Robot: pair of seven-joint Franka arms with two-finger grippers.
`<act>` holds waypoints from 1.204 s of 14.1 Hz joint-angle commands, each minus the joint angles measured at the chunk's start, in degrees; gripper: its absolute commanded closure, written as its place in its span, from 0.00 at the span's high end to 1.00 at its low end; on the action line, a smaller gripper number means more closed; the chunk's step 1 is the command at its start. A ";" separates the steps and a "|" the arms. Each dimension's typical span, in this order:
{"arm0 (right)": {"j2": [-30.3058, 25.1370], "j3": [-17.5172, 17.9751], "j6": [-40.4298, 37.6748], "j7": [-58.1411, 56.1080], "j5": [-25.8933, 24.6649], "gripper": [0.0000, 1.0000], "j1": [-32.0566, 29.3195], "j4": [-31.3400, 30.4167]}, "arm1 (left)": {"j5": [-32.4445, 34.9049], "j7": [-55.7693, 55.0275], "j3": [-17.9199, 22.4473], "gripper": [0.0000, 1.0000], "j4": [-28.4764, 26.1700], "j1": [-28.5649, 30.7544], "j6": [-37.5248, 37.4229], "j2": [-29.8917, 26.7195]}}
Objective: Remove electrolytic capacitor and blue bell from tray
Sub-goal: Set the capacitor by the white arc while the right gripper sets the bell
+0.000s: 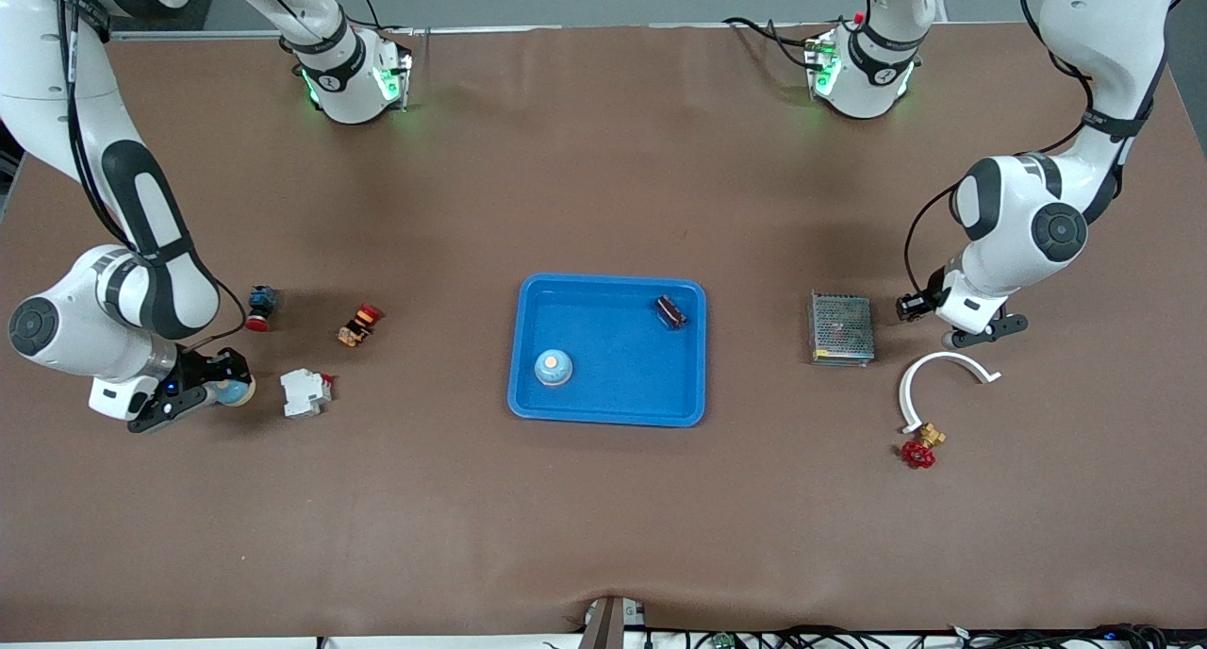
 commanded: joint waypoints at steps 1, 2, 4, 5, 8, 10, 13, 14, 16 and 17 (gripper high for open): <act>0.58 1.23 0.06 -1.61 4.67 1.00 -1.33 1.12 | 1.39 -0.02 -0.02 0.14 0.41 0.74 1.03 0.87; 0.40 1.23 -0.03 -1.70 4.78 1.00 -1.24 1.21 | 1.39 0.06 -0.02 0.14 0.50 0.82 1.03 0.96; 0.05 1.23 -1.08 -1.53 4.69 1.00 -0.89 3.05 | 3.23 -0.02 -0.02 0.14 0.85 1.78 1.03 1.57; -0.30 1.23 -2.13 -1.53 4.69 1.00 -0.54 3.93 | 3.50 -0.02 -0.02 0.14 1.11 2.58 1.03 1.84; -2.23 1.23 -9.93 -0.21 4.87 1.00 0.34 7.88 | 3.77 -0.02 -0.02 0.15 1.38 2.67 1.03 2.19; -3.81 1.23 -12.94 4.86 4.78 1.00 1.74 8.68 | 3.77 -0.11 -0.02 0.20 1.64 2.67 0.95 2.19; -5.05 1.14 -13.12 11.63 4.52 1.00 4.03 8.59 | 3.85 0.06 -0.11 0.64 1.82 2.67 0.86 2.02; -5.22 1.14 -13.12 15.83 4.52 1.00 5.17 8.59 | 3.85 -0.02 -0.11 0.82 1.91 2.67 0.77 1.93; -5.66 1.14 -13.04 25.76 4.43 1.00 8.59 8.59 | 3.85 0.06 -0.11 1.00 1.99 2.67 0.42 1.49; -5.84 1.14 -12.95 30.77 4.34 1.00 10.17 8.68 | 3.85 -0.11 -0.20 1.00 2.26 2.67 -0.02 0.62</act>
